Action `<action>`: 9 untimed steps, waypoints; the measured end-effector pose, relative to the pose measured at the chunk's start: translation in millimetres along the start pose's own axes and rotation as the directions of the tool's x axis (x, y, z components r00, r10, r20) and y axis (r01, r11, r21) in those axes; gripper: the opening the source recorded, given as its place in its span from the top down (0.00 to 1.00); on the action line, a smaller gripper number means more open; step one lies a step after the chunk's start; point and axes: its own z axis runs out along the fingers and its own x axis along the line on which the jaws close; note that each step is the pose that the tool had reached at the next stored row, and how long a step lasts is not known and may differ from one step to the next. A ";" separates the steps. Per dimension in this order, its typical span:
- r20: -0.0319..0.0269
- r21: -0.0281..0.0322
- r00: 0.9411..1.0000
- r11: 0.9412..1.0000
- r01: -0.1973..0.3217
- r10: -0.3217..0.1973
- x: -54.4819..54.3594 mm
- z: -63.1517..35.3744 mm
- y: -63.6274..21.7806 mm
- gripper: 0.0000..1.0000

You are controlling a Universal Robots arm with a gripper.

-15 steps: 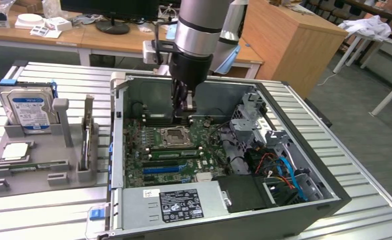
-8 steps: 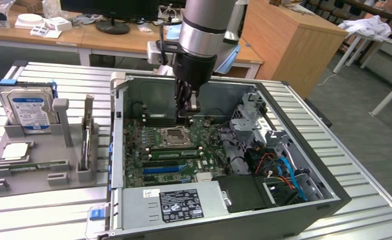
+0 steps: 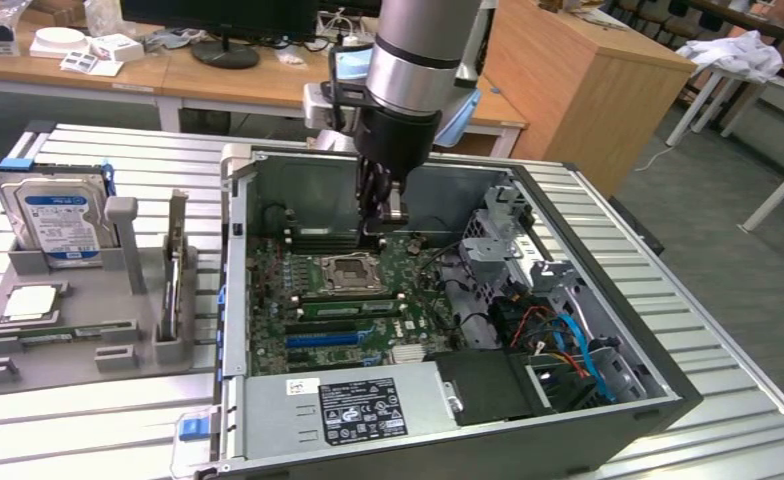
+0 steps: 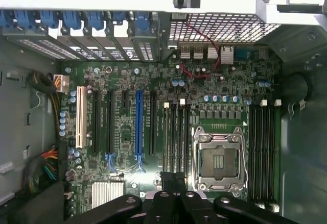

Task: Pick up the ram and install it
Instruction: 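Press down the ram until it locks into place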

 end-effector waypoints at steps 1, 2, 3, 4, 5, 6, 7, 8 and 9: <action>0.000 0.000 1.000 1.000 0.000 0.000 0.0 0.0 -0.9 0.89; 0.000 0.000 1.000 1.000 0.000 0.000 0.0 0.0 -1.8 0.89; 0.000 0.000 1.000 1.000 0.000 0.000 0.0 -0.1 -2.7 0.89; 0.000 0.000 1.000 1.000 0.000 0.000 0.0 -0.1 -3.4 0.89; 0.000 0.000 1.000 1.000 0.000 0.000 0.0 -0.1 -4.1 0.89; 0.000 0.000 1.000 1.000 0.000 0.000 0.0 -0.1 -4.9 0.89; 0.000 0.000 1.000 1.000 0.000 0.000 0.0 -0.1 -5.7 0.89; 0.000 0.000 1.000 1.000 0.000 0.000 0.0 -0.1 -6.5 0.89; 0.000 0.000 1.000 1.000 0.000 0.000 0.0 -0.2 -7.5 0.89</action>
